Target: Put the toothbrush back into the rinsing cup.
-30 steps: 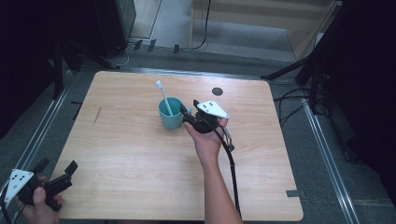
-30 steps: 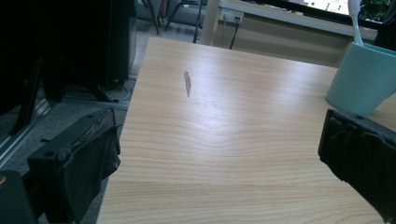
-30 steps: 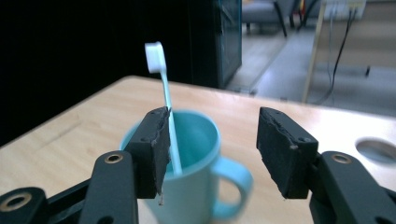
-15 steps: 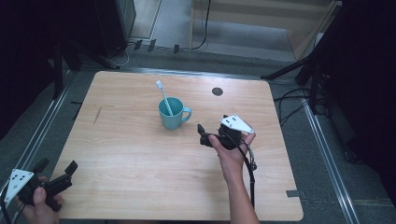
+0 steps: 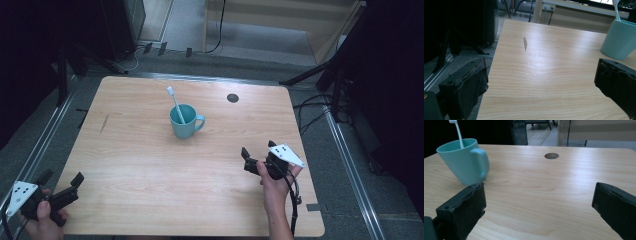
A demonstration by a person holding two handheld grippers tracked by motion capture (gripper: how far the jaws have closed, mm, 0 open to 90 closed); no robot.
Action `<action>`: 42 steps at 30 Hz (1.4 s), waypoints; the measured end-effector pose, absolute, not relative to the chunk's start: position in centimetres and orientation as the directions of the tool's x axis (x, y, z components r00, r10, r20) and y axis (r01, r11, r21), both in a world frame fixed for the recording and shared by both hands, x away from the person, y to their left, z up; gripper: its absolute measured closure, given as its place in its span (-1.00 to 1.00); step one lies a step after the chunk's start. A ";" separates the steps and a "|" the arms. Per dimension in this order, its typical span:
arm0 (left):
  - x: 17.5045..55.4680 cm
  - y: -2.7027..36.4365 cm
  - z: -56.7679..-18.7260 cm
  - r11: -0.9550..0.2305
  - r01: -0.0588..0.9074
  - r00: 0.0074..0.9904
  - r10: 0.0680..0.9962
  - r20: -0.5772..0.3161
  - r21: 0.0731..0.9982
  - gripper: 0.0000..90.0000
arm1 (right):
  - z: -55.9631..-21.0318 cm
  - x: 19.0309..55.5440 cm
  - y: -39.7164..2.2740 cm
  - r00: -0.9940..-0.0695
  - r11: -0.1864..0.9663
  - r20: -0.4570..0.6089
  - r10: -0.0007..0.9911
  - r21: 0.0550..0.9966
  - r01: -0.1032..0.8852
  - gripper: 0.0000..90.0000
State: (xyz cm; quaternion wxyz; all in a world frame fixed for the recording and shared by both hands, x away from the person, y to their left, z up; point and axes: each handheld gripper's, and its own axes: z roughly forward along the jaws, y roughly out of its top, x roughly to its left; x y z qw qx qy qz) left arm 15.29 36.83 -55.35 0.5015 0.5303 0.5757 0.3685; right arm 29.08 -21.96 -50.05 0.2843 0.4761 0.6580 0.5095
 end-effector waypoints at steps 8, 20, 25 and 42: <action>15.3 36.8 -55.4 0.161 0.241 0.066 0.981 -0.182 0.957 -1.00 | -51.6 27.1 -25.7 -0.334 0.004 0.115 0.936 0.942 0.335 -1.00; 15.3 36.6 -55.4 0.151 0.243 0.066 0.983 -0.171 0.958 -1.00 | -53.3 24.7 -31.1 -0.247 -0.075 0.161 0.956 0.943 0.326 -1.00; 15.3 36.5 -55.4 0.141 0.246 0.067 0.984 -0.162 0.959 -1.00 | -53.9 23.7 -33.1 -0.217 -0.078 0.155 0.964 0.942 0.326 -1.00; 15.3 36.4 -55.4 0.130 0.251 0.067 0.986 -0.151 0.959 -1.00 | -54.6 21.5 -36.9 -0.164 -0.103 0.156 0.974 0.950 0.296 -1.00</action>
